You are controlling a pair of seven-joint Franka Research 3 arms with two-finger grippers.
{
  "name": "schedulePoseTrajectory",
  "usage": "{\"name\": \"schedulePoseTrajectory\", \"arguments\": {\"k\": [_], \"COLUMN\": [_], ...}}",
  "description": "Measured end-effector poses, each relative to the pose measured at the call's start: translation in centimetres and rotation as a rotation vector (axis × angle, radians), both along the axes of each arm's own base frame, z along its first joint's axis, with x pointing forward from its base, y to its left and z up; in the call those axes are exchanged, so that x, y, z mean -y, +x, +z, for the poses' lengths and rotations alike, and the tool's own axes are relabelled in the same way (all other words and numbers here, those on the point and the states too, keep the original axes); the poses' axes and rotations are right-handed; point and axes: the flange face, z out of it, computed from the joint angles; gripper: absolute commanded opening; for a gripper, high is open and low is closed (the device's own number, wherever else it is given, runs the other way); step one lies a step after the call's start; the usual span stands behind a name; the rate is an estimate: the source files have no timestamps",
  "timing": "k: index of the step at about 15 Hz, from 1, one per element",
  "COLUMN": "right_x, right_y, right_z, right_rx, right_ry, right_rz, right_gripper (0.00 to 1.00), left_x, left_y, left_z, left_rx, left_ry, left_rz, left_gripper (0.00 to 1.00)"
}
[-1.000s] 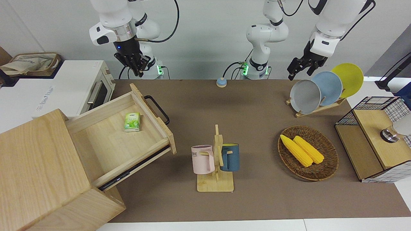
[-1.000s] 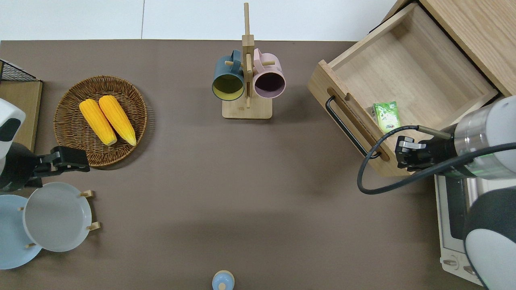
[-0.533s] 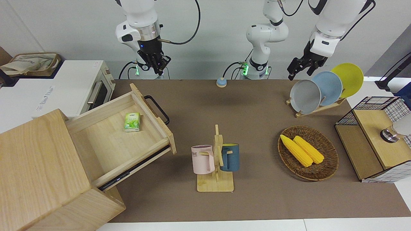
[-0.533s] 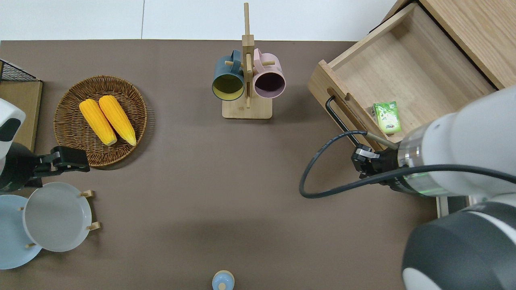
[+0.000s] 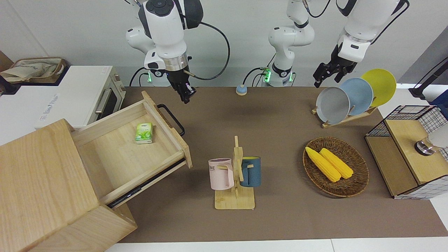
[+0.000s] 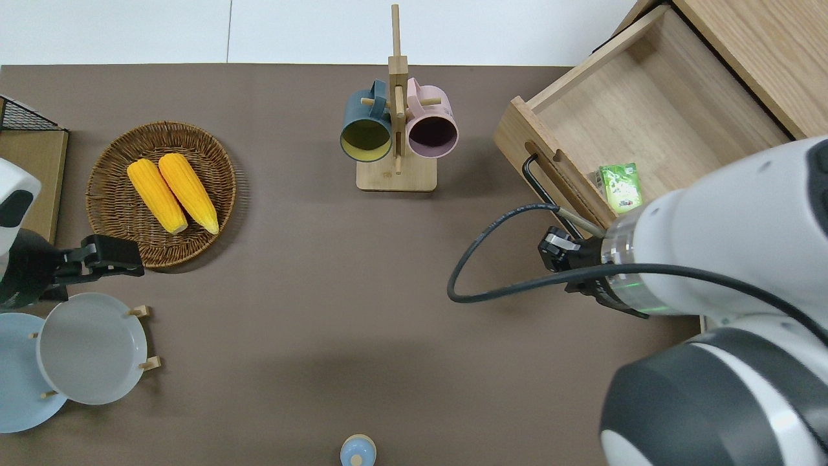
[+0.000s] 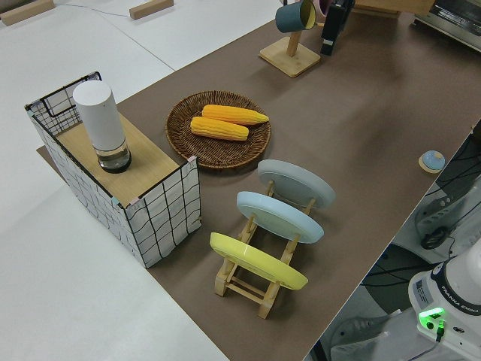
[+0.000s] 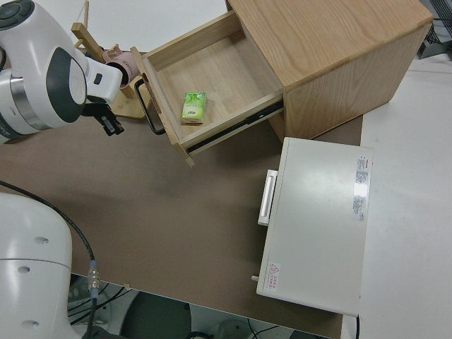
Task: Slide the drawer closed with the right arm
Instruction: 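Push the drawer front away from the robot with the right gripper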
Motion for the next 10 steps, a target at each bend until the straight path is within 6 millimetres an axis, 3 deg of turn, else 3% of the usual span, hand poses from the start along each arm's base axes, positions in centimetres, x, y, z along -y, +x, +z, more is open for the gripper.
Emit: {"name": "schedulePoseTrajectory", "arguments": {"k": [10], "right_x": [-0.4], "right_y": [3.6], "right_z": [-6.6], "right_rx": [-0.001], "right_ry": [-0.059], "right_rz": [-0.047], "right_gripper": [0.167], "left_x": [0.0], "left_y": [0.0], "left_z": [0.0], "left_rx": [0.000], "left_ry": [0.000], "left_rz": [0.000], "left_gripper": [0.99]}}
